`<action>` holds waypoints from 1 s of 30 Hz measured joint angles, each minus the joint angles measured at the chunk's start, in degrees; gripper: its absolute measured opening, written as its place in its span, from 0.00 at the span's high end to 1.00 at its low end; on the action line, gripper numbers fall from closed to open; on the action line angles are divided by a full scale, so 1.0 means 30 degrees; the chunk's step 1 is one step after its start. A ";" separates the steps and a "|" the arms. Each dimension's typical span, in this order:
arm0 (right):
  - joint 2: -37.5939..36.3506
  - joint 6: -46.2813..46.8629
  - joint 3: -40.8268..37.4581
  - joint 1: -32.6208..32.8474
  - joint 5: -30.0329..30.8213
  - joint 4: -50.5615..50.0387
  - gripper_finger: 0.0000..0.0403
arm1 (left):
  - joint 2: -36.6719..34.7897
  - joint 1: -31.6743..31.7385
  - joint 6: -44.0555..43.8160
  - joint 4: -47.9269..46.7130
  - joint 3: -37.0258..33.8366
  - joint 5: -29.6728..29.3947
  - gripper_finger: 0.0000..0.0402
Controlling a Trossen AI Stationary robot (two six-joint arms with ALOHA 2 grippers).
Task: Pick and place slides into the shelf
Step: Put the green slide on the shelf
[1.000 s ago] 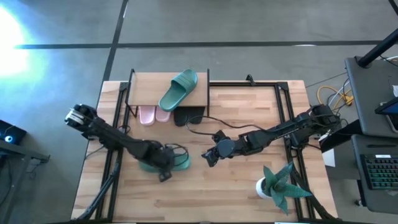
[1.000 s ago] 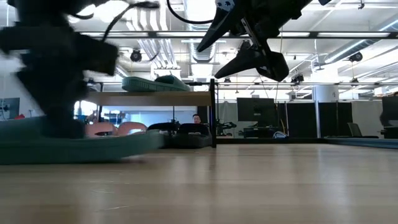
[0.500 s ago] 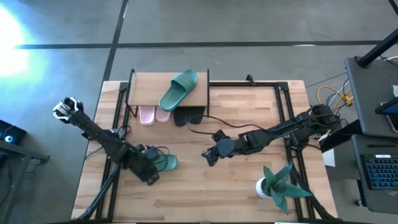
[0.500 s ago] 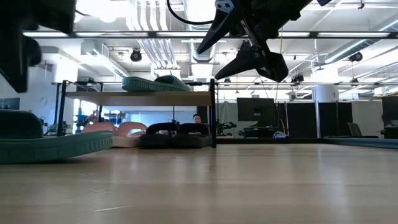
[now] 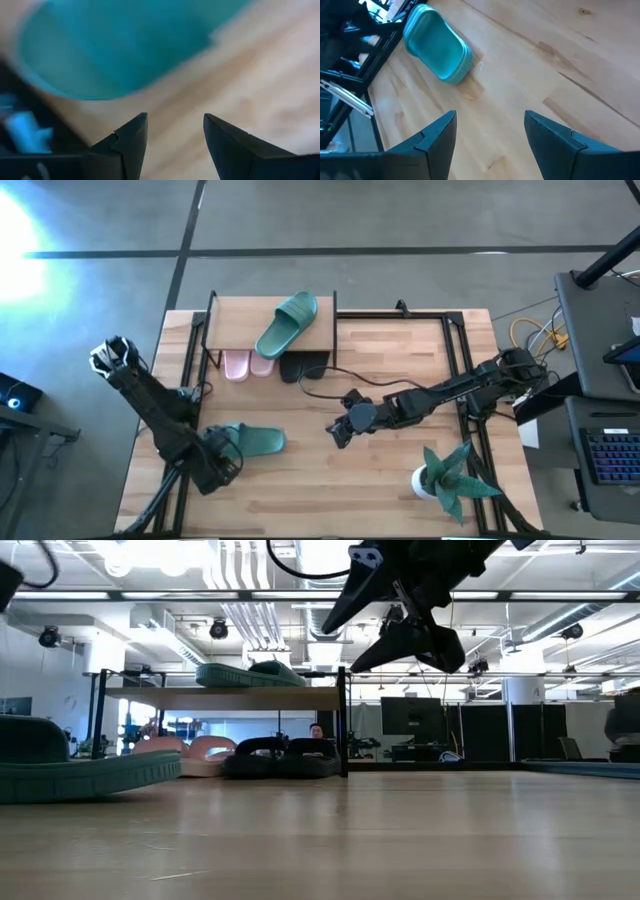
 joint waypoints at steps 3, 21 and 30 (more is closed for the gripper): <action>-0.0006 -0.0314 0.0000 -0.0047 0.0000 -0.0085 0.44 | 0.0730 -0.0073 -0.0745 -0.1909 -0.0011 0.0028 0.55; -0.0007 -0.0380 0.0000 -0.0047 0.0000 -0.0413 0.44 | 0.0979 0.1459 -0.0843 -0.3470 -0.2911 -0.4010 0.55; -0.0007 -0.0138 0.0000 -0.0047 0.0000 -0.0406 0.44 | -0.0786 0.1812 -0.1156 -0.2416 -0.1556 -1.0231 0.55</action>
